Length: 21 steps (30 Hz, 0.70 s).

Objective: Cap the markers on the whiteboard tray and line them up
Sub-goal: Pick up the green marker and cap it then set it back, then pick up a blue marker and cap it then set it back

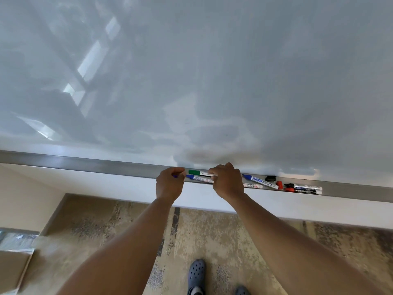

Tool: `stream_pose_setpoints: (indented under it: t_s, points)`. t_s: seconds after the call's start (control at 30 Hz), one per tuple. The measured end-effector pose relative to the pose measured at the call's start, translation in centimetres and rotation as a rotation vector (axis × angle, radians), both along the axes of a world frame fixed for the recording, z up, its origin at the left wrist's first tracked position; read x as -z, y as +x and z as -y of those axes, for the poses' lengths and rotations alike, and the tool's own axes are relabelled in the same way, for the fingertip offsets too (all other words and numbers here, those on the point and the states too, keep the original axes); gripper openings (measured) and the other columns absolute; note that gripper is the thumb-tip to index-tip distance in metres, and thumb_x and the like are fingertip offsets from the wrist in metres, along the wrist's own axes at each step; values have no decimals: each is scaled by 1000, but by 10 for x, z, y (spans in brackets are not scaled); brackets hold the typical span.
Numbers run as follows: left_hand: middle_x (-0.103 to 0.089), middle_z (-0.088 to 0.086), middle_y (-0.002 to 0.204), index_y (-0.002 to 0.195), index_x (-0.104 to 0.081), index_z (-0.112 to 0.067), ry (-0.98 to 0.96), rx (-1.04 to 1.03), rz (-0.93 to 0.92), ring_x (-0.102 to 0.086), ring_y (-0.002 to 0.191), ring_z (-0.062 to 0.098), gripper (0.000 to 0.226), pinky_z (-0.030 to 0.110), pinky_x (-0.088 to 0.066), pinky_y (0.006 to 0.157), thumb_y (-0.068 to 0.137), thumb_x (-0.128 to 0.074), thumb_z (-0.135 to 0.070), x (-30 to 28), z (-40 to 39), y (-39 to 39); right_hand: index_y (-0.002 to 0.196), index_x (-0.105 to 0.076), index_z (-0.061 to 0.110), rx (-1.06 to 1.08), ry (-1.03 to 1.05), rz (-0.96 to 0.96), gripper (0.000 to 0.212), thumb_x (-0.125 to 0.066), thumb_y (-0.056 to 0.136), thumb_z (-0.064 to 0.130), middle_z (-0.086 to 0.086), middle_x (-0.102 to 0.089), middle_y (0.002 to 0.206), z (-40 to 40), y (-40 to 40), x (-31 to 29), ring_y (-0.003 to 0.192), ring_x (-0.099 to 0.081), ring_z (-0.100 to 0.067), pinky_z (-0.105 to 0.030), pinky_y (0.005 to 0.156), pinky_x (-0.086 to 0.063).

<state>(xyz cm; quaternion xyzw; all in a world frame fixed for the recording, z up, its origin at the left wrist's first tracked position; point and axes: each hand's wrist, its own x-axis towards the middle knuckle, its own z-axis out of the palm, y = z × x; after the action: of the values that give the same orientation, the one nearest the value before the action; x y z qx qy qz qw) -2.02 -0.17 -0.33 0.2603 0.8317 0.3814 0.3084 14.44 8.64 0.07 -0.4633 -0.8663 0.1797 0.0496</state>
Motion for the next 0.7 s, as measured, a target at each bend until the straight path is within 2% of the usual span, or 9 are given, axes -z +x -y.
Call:
stream_pose_setpoints:
  t_s: [0.27, 0.43, 0.57, 0.7]
  points:
    - [-58, -2, 123, 115, -66, -28, -177, -4, -211, -59, 89, 15, 21, 28, -46, 74, 94, -63, -26, 29, -9, -13, 119, -64, 23, 47, -29, 39, 37, -54, 86, 8, 1, -67, 110, -6, -12, 32, 106, -50, -27, -36, 85, -43]
    - [-53, 0, 129, 118, -63, -29, -237, -3, -227, -61, 105, 22, 28, 37, -54, 80, 90, -66, -26, 41, -13, -18, 117, -65, 22, 83, -54, 41, 40, -53, 84, 4, -1, -65, 112, -9, -17, 45, 109, -48, -29, -36, 86, -42]
    - [-51, 1, 132, 126, -58, -27, -288, 1, -238, -56, 115, 22, 35, 38, -51, 84, 91, -64, -31, 46, -15, -21, 113, -67, 17, 73, -44, 15, 39, -55, 80, 0, -4, -64, 113, -11, -20, 51, 110, -48, -31, -39, 86, -44]
    - [-50, 4, 132, 131, -55, -23, -337, 23, -260, -55, 117, 24, 40, 40, -50, 86, 93, -62, -35, 47, -18, -24, 105, -69, 12, 66, 12, -37, 37, -59, 73, -5, -6, -63, 109, -9, -21, 56, 108, -51, -31, -38, 82, -49]
